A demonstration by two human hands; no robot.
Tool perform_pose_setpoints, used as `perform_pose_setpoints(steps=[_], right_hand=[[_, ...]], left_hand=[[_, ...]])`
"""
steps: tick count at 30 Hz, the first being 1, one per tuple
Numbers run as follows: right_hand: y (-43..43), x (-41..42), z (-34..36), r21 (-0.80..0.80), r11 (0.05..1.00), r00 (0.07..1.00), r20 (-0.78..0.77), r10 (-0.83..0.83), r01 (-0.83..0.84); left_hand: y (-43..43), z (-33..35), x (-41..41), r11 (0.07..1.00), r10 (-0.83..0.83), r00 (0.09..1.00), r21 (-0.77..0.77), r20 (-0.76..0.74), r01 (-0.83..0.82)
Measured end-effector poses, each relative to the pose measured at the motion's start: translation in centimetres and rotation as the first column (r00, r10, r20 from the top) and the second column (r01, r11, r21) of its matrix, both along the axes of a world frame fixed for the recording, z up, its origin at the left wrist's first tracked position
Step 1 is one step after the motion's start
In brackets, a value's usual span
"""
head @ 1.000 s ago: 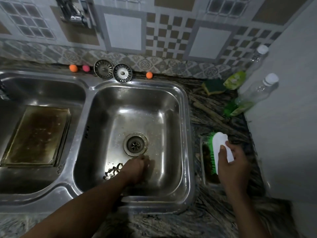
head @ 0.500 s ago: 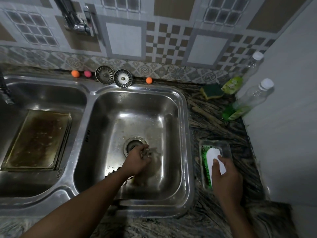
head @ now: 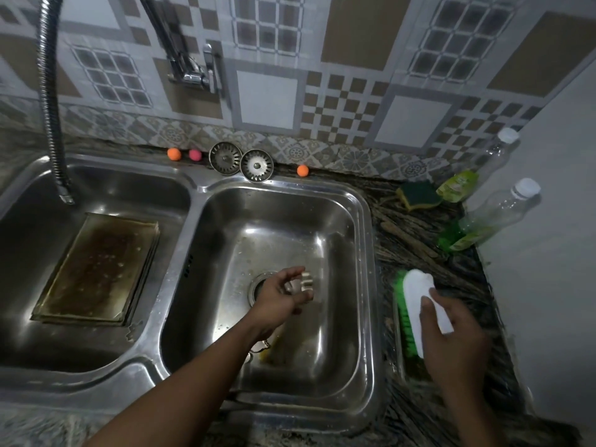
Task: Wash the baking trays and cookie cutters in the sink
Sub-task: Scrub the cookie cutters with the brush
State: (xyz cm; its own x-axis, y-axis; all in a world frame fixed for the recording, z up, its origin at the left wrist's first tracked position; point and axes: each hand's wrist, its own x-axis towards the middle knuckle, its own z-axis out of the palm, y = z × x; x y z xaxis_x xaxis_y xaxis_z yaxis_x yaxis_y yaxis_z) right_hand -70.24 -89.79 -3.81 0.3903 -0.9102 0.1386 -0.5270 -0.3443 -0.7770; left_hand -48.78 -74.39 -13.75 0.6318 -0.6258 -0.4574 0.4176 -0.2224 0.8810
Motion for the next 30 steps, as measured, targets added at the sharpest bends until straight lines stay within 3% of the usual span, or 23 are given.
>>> perform_pose_setpoints(steps=[4,9,14,17,23,30], right_hand=[[1.5,5.6,1.5,0.072,0.959,0.96,0.082,0.269,-0.275],[1.5,10.8,0.4,-0.002,0.857,0.854,0.074,0.515,-0.516],[0.6,11.7,0.2,-0.004,0.82,0.818,0.054,0.572,-0.573],[0.9,12.2,0.0,0.009,0.788,0.788,0.024,0.615,-0.616],[1.2,12.6,-0.1,-0.037,0.797,0.795,0.058,0.604,-0.603],[2.0,12.4,-0.3,0.042,0.858,0.853,0.144,0.501,-0.511]], left_hand=[[-0.1,1.8,1.1,0.993,-0.109,0.987,-0.039,0.12,0.114],[0.2,3.9,2.5,0.984,-0.153,0.965,-0.058,0.213,0.169],[1.7,3.7,3.1,0.988,-0.132,0.957,-0.039,0.257,0.146],[1.7,4.1,3.3,0.977,-0.197,0.927,-0.013,0.318,0.212],[1.8,4.5,3.3,0.981,-0.186,0.943,-0.004,0.277,0.195],[2.0,5.2,3.1,0.983,0.1,0.995,-0.155,-0.002,-0.099]])
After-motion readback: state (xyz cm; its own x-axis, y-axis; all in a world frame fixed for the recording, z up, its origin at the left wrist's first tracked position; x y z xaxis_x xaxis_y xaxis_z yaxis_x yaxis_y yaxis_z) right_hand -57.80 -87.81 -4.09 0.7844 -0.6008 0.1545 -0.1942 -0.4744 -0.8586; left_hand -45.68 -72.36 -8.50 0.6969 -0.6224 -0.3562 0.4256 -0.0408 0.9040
